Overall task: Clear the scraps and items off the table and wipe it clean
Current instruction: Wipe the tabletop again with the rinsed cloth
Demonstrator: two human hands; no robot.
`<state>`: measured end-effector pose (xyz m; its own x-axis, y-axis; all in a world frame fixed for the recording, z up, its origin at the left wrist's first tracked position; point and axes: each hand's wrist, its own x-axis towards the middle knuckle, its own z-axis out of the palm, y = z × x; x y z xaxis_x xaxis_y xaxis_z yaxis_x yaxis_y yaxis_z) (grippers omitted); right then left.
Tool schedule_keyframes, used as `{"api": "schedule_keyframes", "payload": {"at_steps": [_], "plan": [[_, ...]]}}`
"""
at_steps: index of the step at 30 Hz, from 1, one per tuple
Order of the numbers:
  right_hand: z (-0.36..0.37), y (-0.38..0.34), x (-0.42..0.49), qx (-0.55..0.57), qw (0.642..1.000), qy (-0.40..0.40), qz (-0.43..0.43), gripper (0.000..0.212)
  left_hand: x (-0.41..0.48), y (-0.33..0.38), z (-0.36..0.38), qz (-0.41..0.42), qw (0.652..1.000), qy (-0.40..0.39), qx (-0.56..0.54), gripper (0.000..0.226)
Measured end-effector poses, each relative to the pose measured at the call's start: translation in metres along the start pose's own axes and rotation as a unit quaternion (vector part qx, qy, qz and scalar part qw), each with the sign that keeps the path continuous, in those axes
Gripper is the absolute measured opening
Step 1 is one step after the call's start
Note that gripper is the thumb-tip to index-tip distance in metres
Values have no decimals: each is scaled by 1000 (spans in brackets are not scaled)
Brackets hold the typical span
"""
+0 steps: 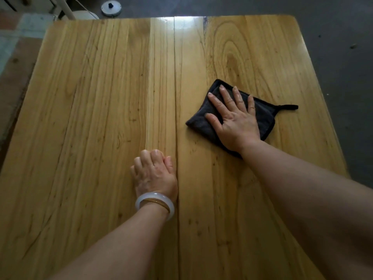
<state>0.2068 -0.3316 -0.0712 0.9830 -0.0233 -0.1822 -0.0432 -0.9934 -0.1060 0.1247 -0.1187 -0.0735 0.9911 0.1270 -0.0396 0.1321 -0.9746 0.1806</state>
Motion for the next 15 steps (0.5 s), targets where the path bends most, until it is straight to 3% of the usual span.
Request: {"api": "schedule_keyframes", "payload": {"at_steps": [7,15], "plan": [[9,-9,-51,29,997,-1,67,63,-3,2,0,7,1000,-8,16,28],[29,-27,-158,39,998,9,45,64,-2,0,0,20,1000,-18,7,30]]}}
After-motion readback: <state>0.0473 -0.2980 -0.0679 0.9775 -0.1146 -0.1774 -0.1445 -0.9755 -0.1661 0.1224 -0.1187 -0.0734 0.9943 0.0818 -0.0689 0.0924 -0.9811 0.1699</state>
